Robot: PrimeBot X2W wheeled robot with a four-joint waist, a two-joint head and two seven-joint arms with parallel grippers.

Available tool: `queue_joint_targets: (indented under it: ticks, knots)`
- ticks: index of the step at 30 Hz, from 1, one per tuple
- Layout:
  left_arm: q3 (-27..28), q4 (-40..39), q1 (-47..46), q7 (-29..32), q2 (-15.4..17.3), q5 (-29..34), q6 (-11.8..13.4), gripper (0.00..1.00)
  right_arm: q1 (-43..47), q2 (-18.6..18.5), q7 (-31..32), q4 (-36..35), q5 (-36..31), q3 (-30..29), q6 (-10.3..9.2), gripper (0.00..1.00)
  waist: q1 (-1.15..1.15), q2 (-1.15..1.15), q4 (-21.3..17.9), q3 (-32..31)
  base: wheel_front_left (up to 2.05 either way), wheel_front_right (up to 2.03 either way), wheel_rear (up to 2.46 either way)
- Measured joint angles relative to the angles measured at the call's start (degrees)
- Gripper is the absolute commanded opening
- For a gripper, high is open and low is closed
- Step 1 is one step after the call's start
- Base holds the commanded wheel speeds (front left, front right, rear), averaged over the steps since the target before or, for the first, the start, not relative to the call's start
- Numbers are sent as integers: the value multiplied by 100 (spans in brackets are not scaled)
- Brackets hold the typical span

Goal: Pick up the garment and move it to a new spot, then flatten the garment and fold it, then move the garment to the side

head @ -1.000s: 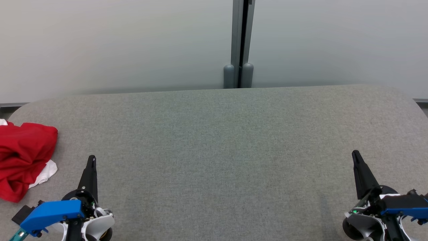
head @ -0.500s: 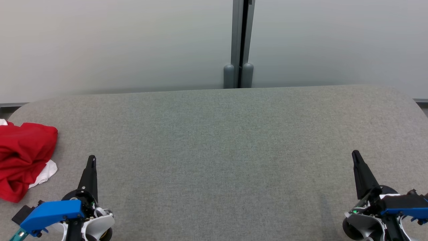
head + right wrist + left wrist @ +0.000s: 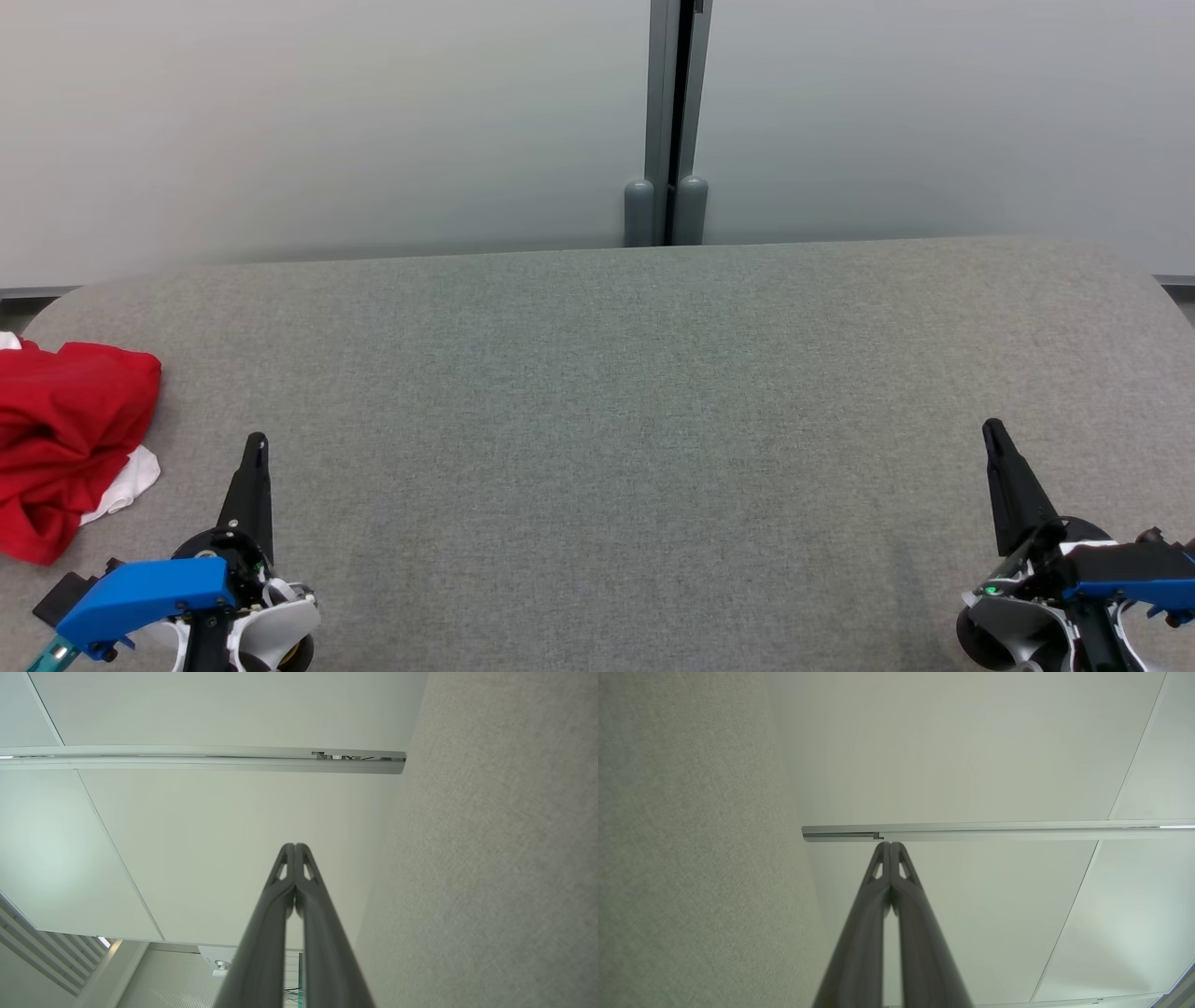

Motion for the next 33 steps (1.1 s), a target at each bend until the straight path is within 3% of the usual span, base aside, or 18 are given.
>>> queue_joint_targets:
  ticks: [13,14,25,33]
  knots:
    - [0,0,-1,0,0,0,0,0,1,0,0,0,0,0,0,0,0,0,0,0,0,0,0]
    - [-1,29,8,-3,0,1,3,100,3,8,-2,20,-1,2,0,100,0,0,0,0,0,0,0]
    - [-34,269,264,-176,38,148,15,100,115,62,-202,245,-201,216,-11,100,0,0,1,5,0,0,0]
    - [-211,342,207,-444,257,736,15,100,54,58,-425,355,-1121,258,-10,100,0,0,0,-2,0,0,0]
